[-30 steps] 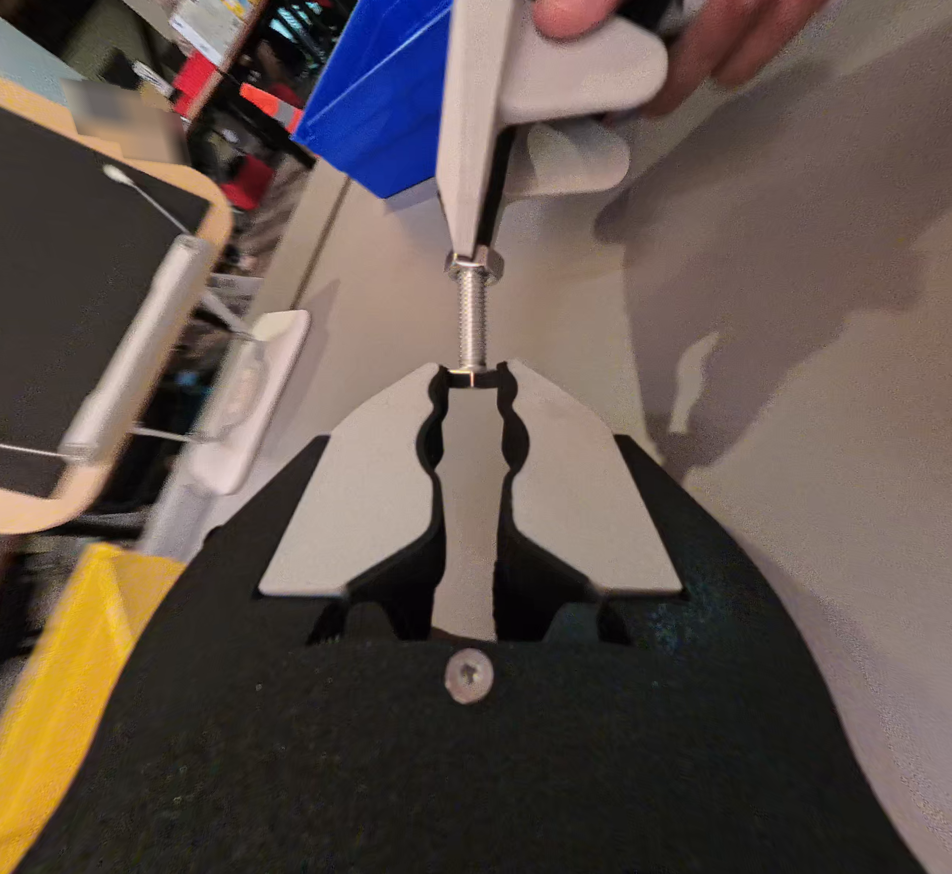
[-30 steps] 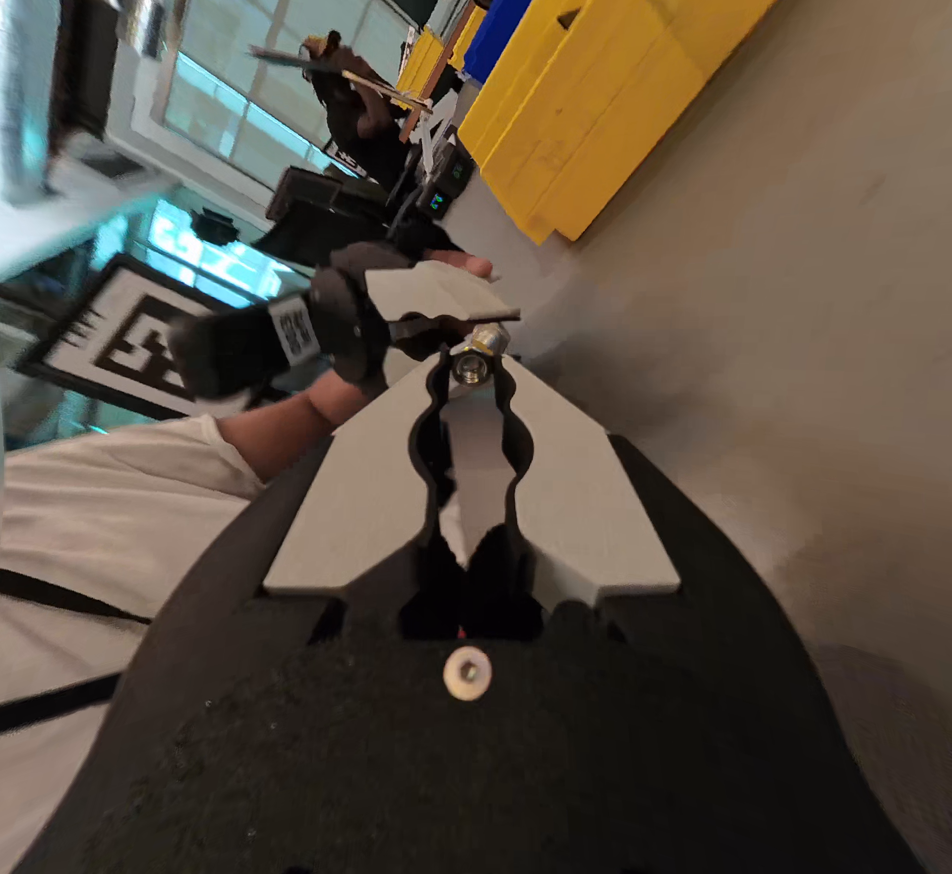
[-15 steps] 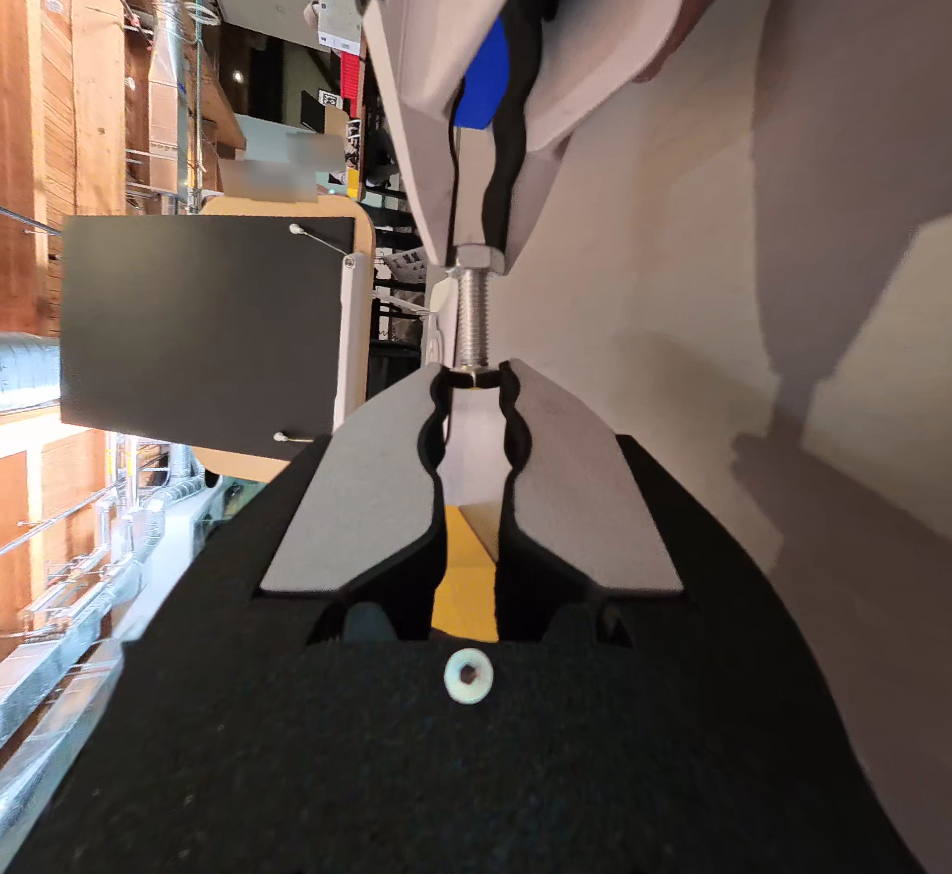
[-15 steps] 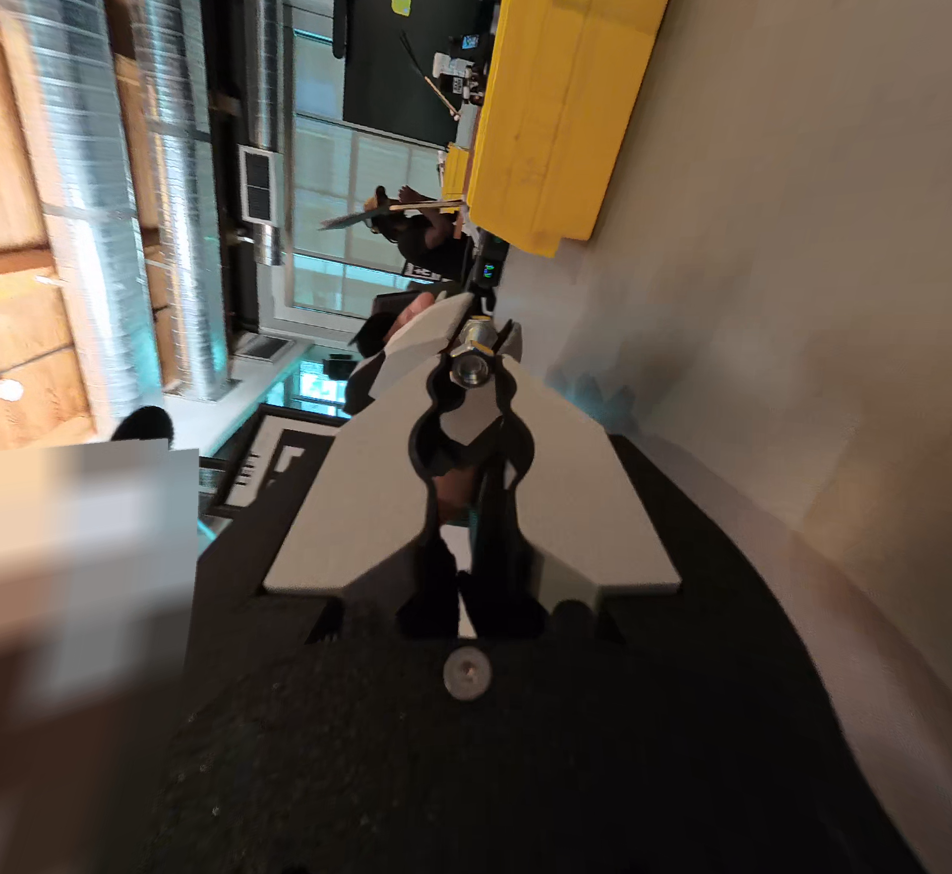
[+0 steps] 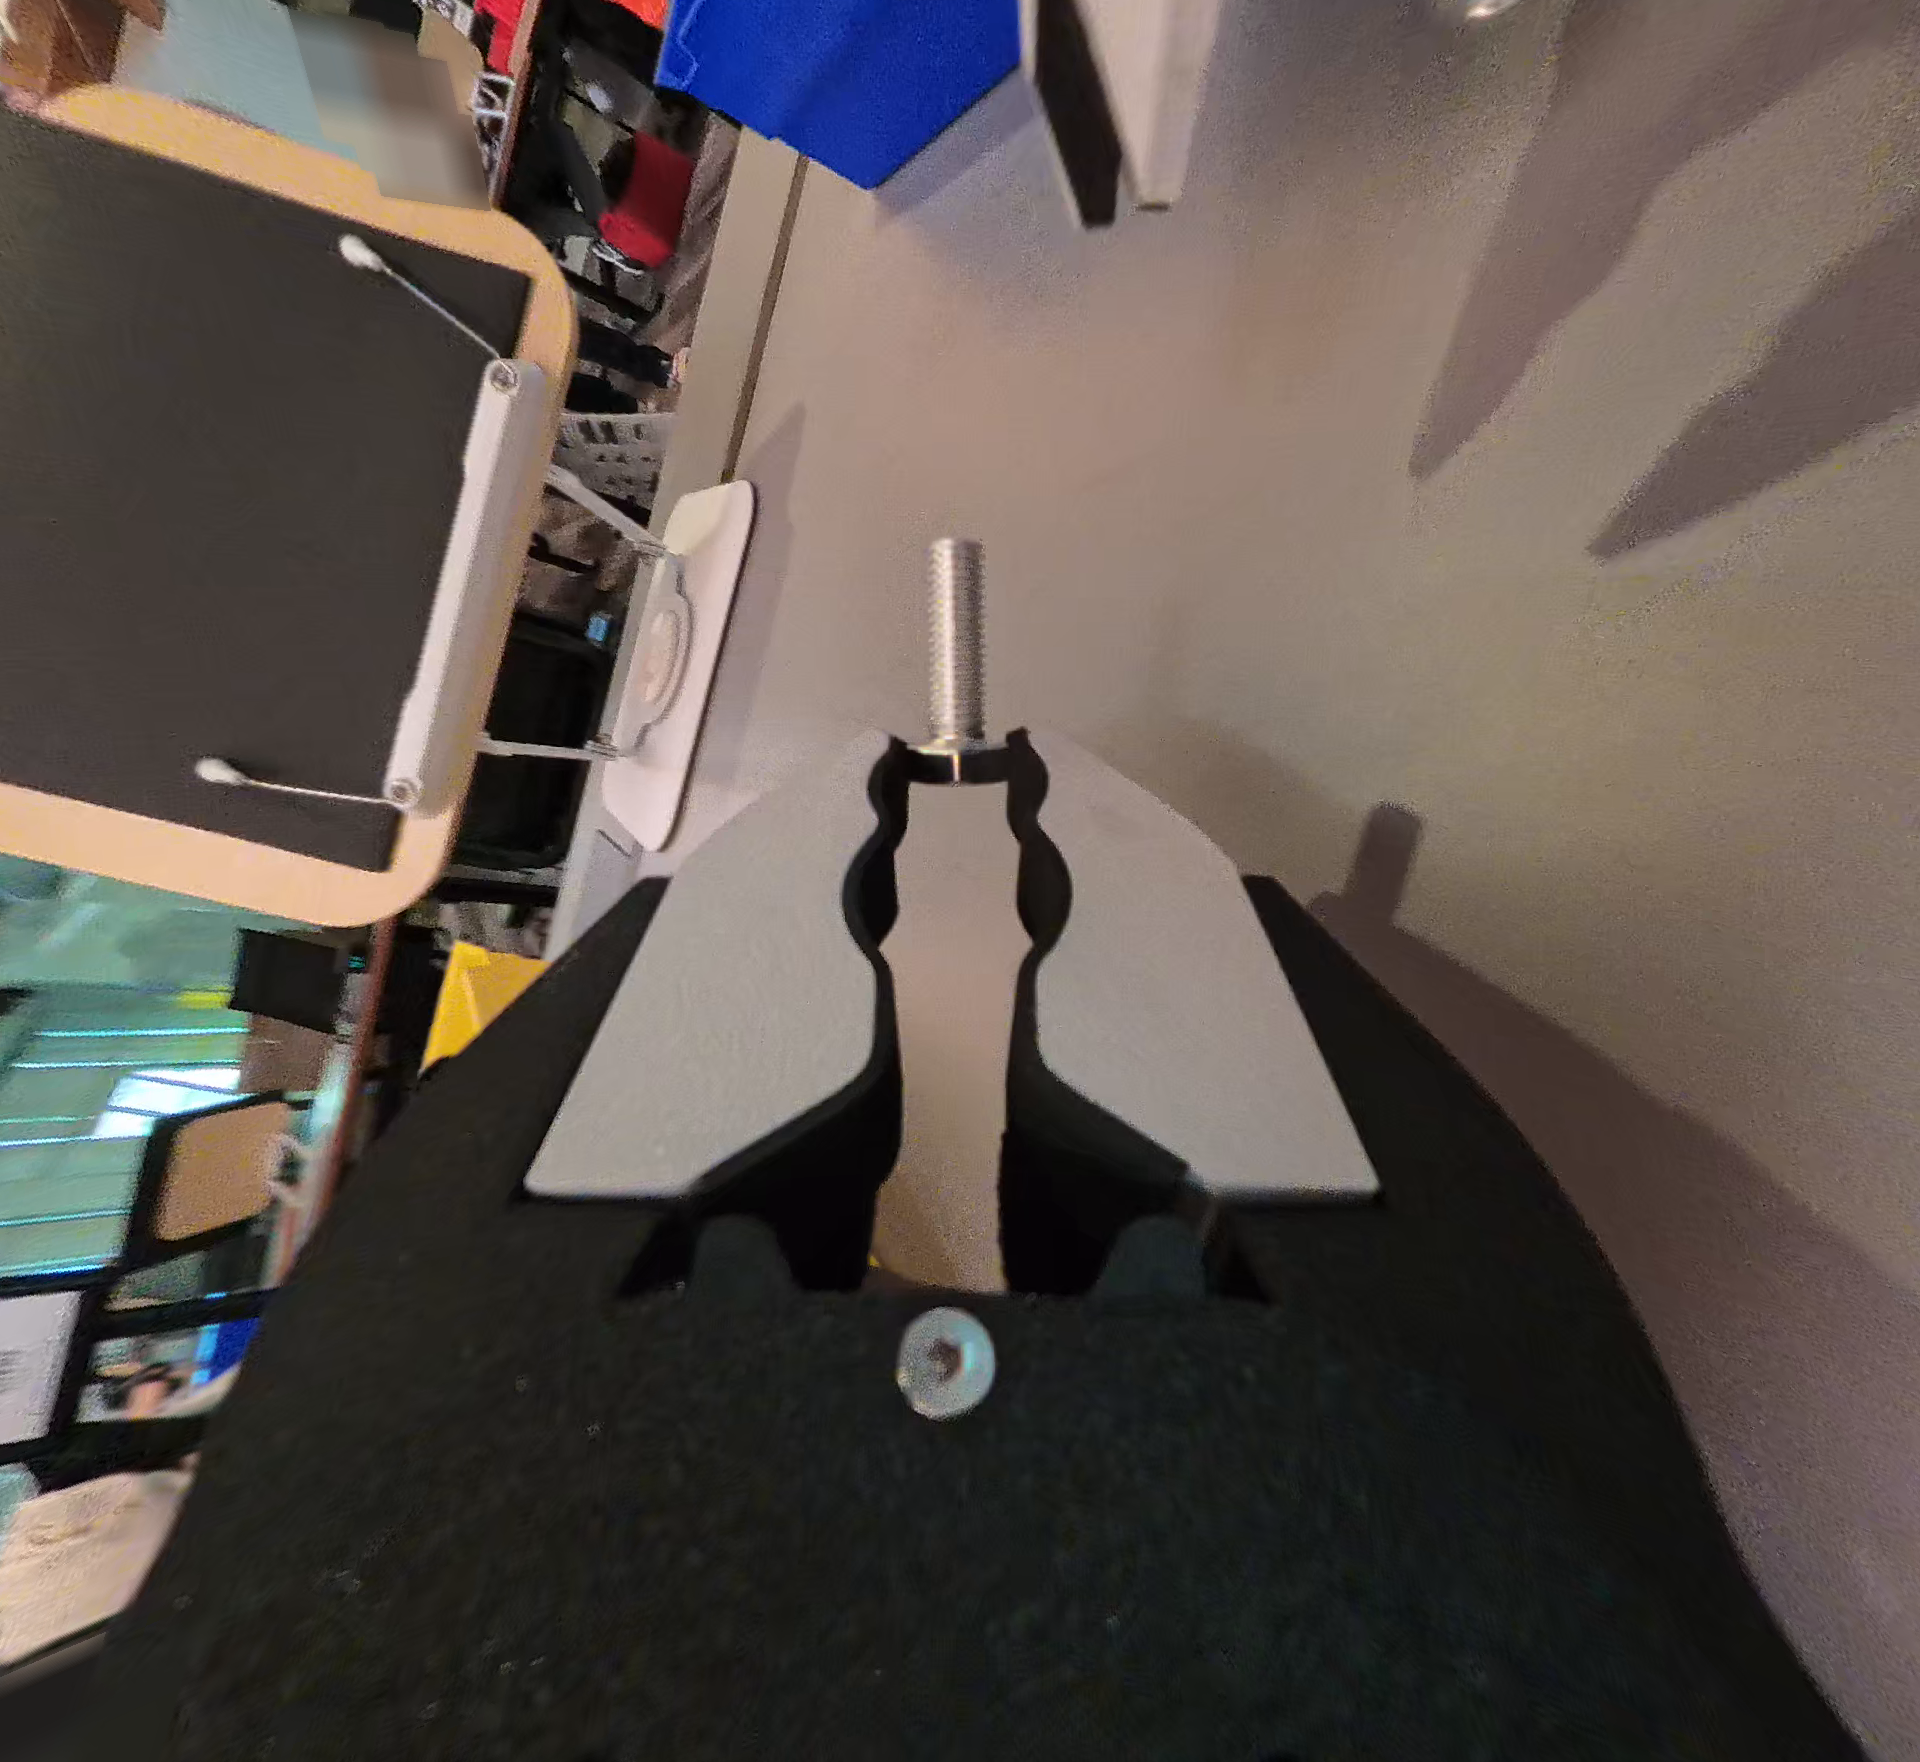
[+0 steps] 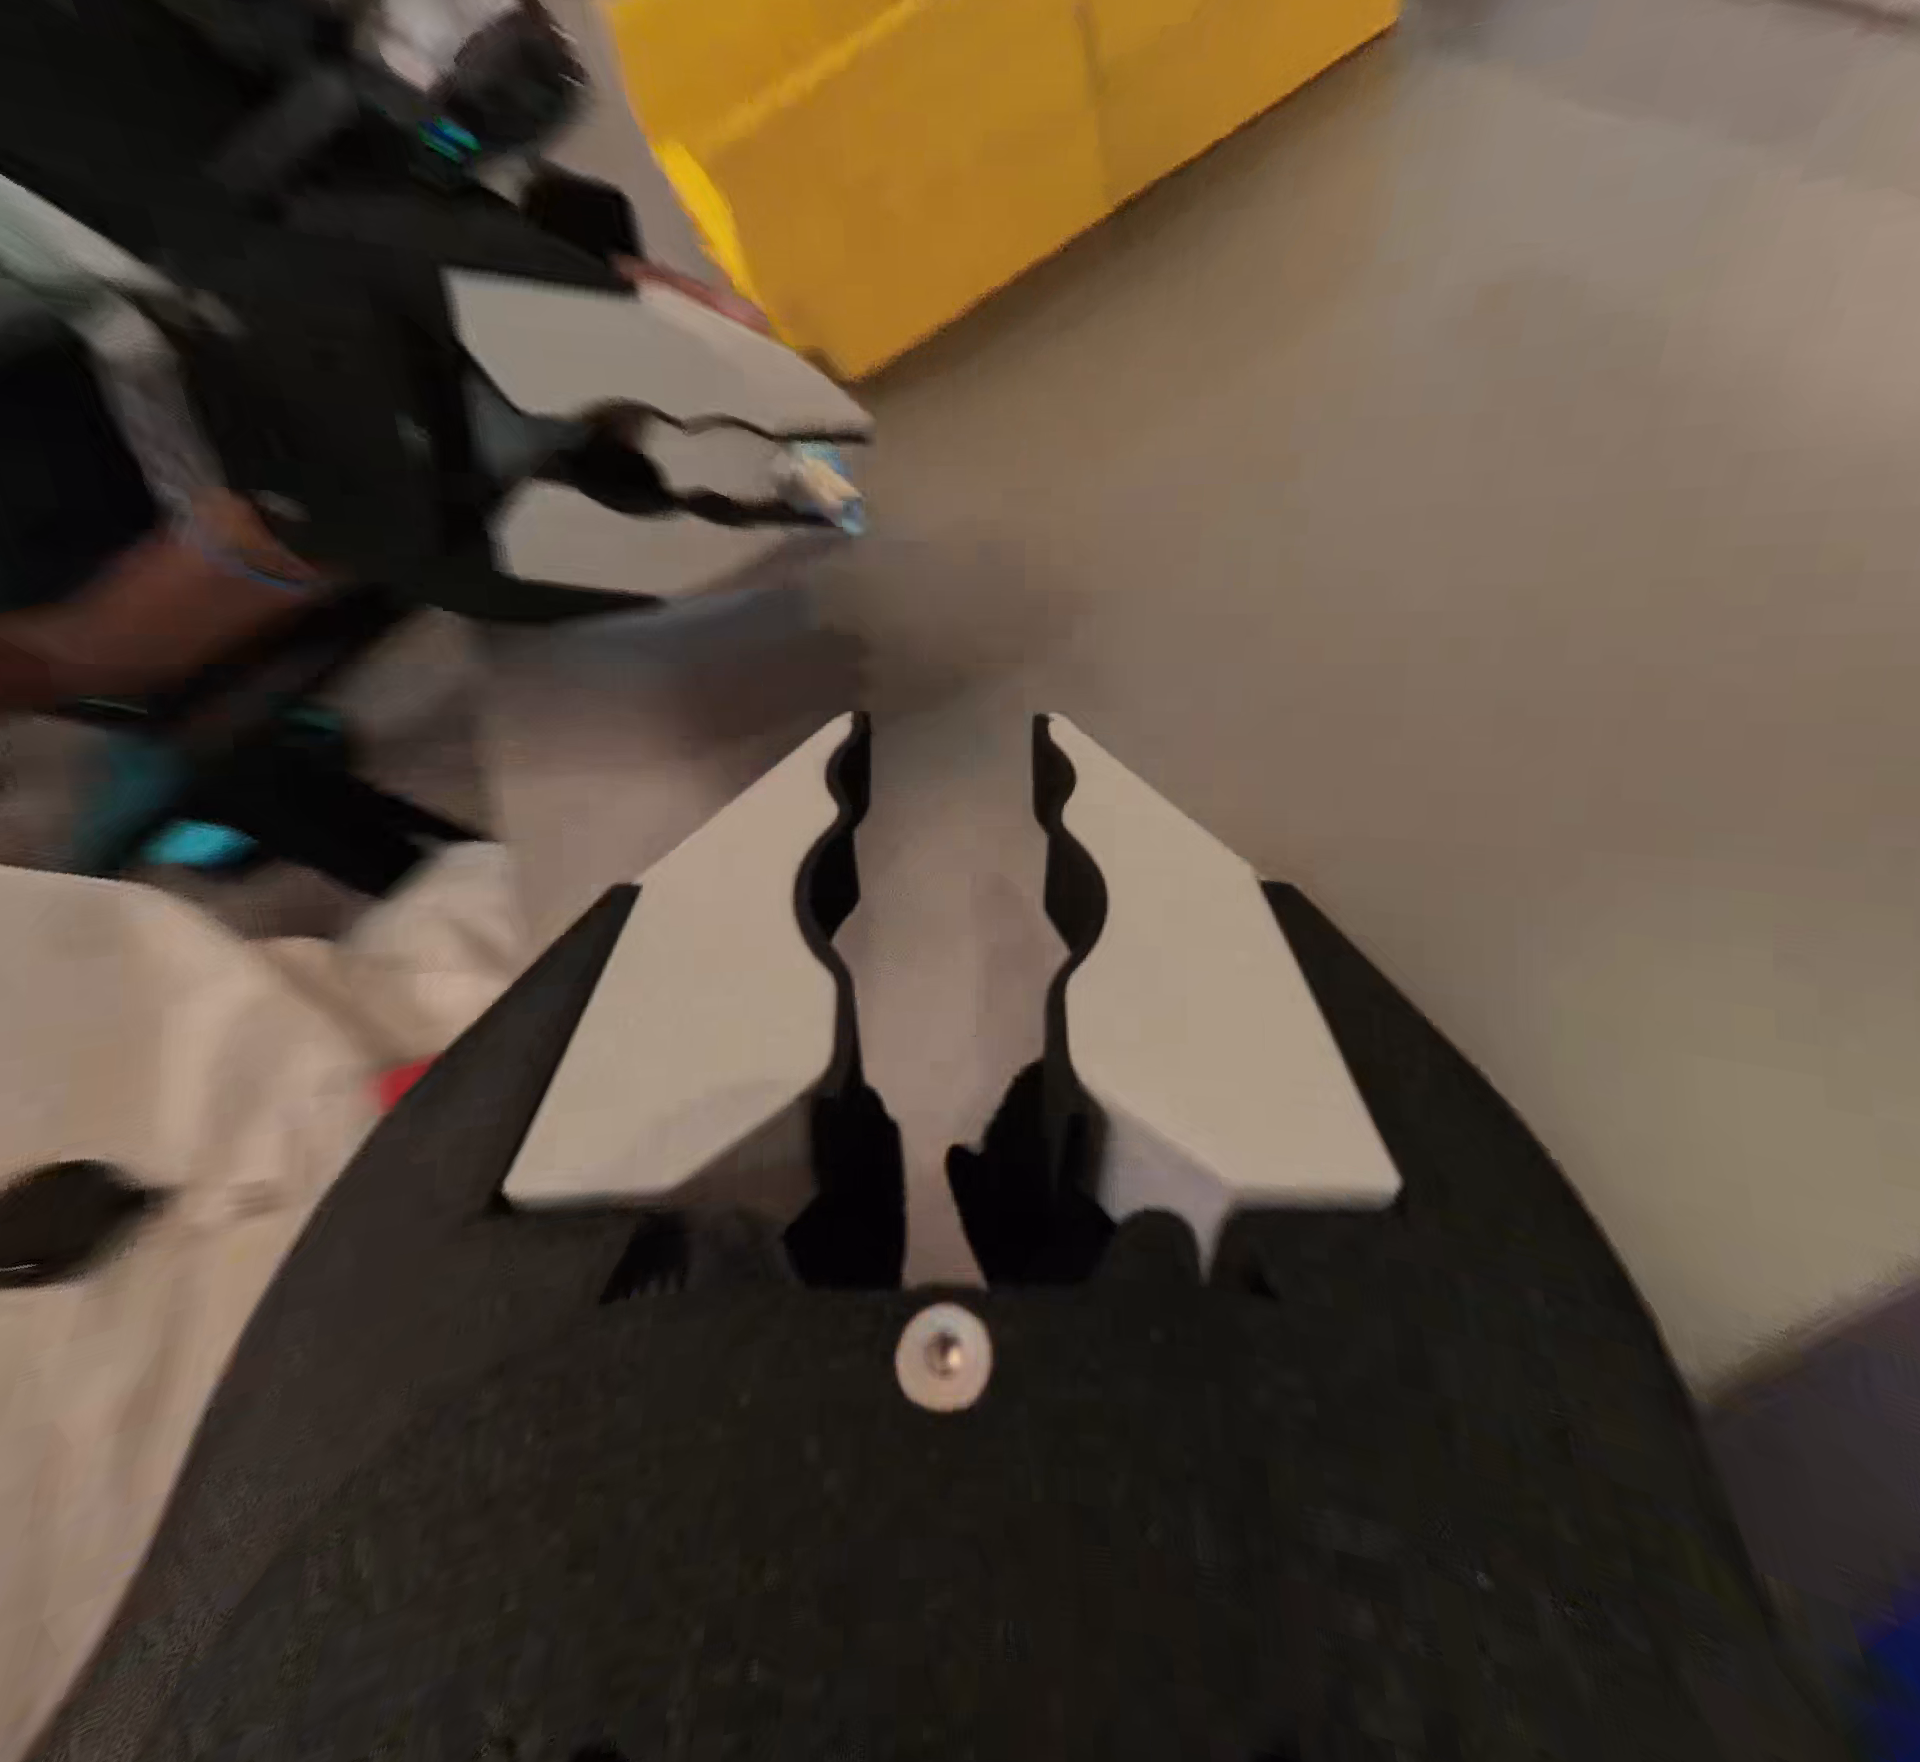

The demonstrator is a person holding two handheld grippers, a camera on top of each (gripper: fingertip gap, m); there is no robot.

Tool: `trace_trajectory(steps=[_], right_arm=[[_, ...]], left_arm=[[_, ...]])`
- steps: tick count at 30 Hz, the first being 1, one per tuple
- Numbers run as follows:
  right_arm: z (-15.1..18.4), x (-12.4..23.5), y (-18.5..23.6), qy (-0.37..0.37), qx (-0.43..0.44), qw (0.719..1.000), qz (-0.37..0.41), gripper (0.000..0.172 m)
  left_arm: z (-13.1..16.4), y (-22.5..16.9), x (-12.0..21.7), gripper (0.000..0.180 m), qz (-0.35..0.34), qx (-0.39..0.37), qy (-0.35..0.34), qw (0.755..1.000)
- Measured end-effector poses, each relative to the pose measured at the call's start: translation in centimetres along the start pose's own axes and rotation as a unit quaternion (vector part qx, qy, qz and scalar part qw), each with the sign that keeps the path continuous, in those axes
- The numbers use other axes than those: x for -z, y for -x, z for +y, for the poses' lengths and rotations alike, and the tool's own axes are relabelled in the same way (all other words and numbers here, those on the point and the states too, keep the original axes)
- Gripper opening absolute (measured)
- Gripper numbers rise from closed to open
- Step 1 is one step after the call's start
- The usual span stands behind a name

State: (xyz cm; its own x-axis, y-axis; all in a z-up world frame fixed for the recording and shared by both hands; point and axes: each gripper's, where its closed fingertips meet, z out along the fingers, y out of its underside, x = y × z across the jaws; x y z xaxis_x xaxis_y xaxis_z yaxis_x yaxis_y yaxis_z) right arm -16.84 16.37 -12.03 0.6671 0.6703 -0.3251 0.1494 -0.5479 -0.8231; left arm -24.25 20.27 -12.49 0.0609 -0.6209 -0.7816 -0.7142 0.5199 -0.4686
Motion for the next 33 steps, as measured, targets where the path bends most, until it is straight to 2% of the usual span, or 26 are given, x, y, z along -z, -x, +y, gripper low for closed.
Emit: trace_trajectory(steps=[2,4,6,11,15,21,28,33], right_arm=[[0.3,0.8,-1.8,-0.033,0.058,0.994,0.084,0.029],[0.9,0.8,-3.2,-0.050,0.090,0.987,0.125,0.024],[1.6,0.3,-3.9,-0.038,0.105,0.986,0.123,0.026],[1.5,0.1,-5.1,-0.069,0.069,0.989,0.114,0.028],[0.5,0.8,-5.9,-0.086,0.064,0.985,0.135,0.027],[-0.7,2.1,-5.5,-0.109,0.081,0.981,0.142,0.024],[-0.6,3.9,-3.6,-0.120,0.072,0.984,0.113,0.024],[-1.2,5.6,-3.4,-0.132,0.080,0.982,0.109,0.024]], left_arm=[[-0.1,-0.1,0.0,0.018,0.015,0.032,-0.008,0.999],[-0.4,-0.3,-0.1,0.018,0.033,0.065,-0.016,0.997],[-0.9,-0.8,-0.1,0.018,0.068,0.117,-0.033,0.990],[-2.0,-1.1,0.3,0.018,0.138,0.243,-0.075,0.957],[-2.9,-1.3,0.7,0.018,0.177,0.304,-0.106,0.930],[-4.8,-2.0,1.9,0.018,0.224,0.321,-0.153,0.908],[-5.6,-2.3,1.6,0.018,0.247,0.342,-0.165,0.891],[-5.8,-3.1,0.7,0.018,0.263,0.330,-0.160,0.893]])
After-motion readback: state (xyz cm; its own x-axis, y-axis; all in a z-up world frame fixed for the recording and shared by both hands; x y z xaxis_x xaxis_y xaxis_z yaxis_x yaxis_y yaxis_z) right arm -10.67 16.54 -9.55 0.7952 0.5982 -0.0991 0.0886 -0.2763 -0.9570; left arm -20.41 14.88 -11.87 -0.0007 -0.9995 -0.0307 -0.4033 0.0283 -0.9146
